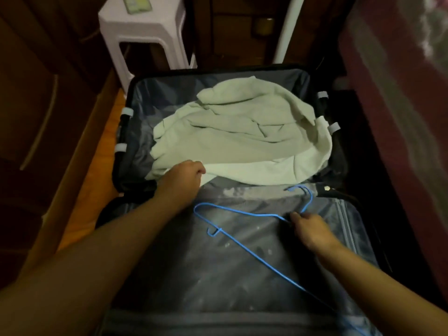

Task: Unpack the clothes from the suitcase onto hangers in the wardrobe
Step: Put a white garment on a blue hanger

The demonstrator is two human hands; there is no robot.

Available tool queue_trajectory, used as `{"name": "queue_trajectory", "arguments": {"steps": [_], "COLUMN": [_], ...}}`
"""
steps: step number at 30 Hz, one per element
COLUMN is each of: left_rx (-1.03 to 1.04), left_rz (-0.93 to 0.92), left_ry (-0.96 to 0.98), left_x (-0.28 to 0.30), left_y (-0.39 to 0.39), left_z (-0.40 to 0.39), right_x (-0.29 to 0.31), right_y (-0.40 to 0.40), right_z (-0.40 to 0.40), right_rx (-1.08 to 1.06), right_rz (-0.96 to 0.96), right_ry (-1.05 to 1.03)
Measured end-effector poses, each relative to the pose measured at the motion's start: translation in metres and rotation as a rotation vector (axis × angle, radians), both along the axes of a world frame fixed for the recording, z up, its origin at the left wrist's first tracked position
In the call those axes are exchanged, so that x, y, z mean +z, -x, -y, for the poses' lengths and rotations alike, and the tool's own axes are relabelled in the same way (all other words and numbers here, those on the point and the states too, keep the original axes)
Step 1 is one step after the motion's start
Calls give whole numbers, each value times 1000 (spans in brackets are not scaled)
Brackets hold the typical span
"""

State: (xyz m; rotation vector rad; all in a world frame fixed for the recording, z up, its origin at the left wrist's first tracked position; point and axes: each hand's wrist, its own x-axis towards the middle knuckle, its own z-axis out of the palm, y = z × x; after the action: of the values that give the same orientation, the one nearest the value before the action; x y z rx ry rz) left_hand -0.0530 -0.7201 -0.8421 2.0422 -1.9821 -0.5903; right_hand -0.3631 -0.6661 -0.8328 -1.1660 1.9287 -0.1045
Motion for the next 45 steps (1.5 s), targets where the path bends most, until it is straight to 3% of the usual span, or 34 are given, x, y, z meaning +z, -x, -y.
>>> {"name": "queue_trajectory", "arguments": {"steps": [3,5,8,12,17,19,21,24,27,30,35,37,38,40,42,44,45], "left_rx": [-261,-428,-500,-560,-689,-558,-316,-137,-48,-6,-355,-362,-340,-390,-448,-347,-359], "left_rz": [403,662,731,748,975,792,414,-46,-205,90,414,611,645,739,776,564,471], "left_ry": [-128,-18,190,211,222,259,345,643,813,515,-600,-1037,-1127,-1022,-631,-355,-314], "left_x": [-34,-51,-62,-34,30,68,127,239,323,323,197,146,129,121,122,110,102], "left_y": [-17,-20,-13,0,18,21,21,20,-3,-51,-89,-75,-64,-35,-8,16,35], "left_z": [61,79,85,78,63,60,62,59,44,31,-35,-65,-72,-66,-39,-5,7], "right_x": [-9,-15,-14,-5,25,47,81,137,180,181,153,151,149,145,138,131,131], "right_y": [13,19,23,22,19,17,16,18,20,28,35,36,36,40,48,57,66], "right_z": [3,1,-7,-22,-7,4,15,28,37,36,19,14,11,3,-7,-14,-18], "right_rx": [10,-19,-55,-55,-13,43,98,23,44,-1,74,145,157,166,163,132,108], "right_rz": [16,48,59,29,-21,-106,-206,-180,-213,-184,-191,-234,-266,-330,-377,-372,-373], "right_ry": [2,9,10,9,72,119,170,293,373,406,207,172,172,179,163,140,141]}}
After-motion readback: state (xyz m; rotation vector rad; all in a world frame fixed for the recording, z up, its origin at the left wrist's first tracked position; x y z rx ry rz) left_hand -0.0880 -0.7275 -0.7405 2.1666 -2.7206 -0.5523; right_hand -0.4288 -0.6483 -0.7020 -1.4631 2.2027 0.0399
